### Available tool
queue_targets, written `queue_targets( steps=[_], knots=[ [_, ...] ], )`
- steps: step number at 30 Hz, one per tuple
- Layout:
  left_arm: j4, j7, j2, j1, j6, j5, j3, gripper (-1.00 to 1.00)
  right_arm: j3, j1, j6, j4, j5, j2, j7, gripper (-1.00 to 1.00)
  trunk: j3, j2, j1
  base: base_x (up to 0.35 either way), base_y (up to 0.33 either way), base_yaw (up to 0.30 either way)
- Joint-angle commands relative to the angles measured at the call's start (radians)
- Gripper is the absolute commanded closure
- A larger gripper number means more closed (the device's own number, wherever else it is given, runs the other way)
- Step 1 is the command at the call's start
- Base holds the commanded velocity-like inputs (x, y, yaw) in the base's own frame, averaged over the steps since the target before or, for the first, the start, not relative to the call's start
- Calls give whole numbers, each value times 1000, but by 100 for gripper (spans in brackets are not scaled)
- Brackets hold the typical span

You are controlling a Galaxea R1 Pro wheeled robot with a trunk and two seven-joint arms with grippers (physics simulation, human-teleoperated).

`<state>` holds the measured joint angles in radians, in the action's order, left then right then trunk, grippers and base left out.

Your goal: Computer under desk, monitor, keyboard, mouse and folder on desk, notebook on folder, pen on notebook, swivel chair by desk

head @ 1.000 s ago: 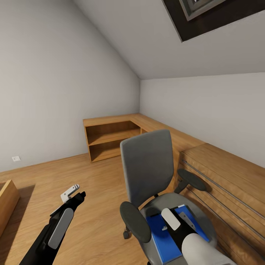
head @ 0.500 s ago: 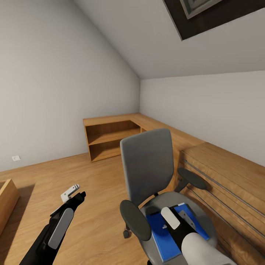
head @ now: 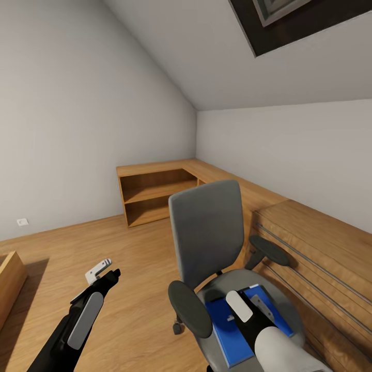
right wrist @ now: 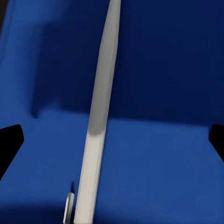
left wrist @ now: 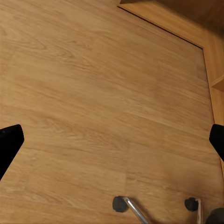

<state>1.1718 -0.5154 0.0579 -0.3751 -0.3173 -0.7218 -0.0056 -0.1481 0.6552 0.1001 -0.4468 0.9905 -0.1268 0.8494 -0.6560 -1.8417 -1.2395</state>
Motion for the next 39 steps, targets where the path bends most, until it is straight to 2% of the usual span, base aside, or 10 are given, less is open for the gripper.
queue_targets(
  steps=[1, 31, 39],
  knots=[
    [2, -6, 0, -1, -3, -7, -1, -100, -4, 0, 6, 19, 23, 1, 0, -100, -1, 0, 0, 0, 0, 0],
    [2, -6, 0, -1, -3, -7, -2, -100, -5, 1, 7, 19, 18, 6, 0, -100, -1, 0, 0, 0, 0, 0],
    [2, -6, 0, -1, -3, -7, -2, -100, -5, 1, 3, 18, -24, 6, 1, -100, -1, 0, 0, 0, 0, 0]
  ],
)
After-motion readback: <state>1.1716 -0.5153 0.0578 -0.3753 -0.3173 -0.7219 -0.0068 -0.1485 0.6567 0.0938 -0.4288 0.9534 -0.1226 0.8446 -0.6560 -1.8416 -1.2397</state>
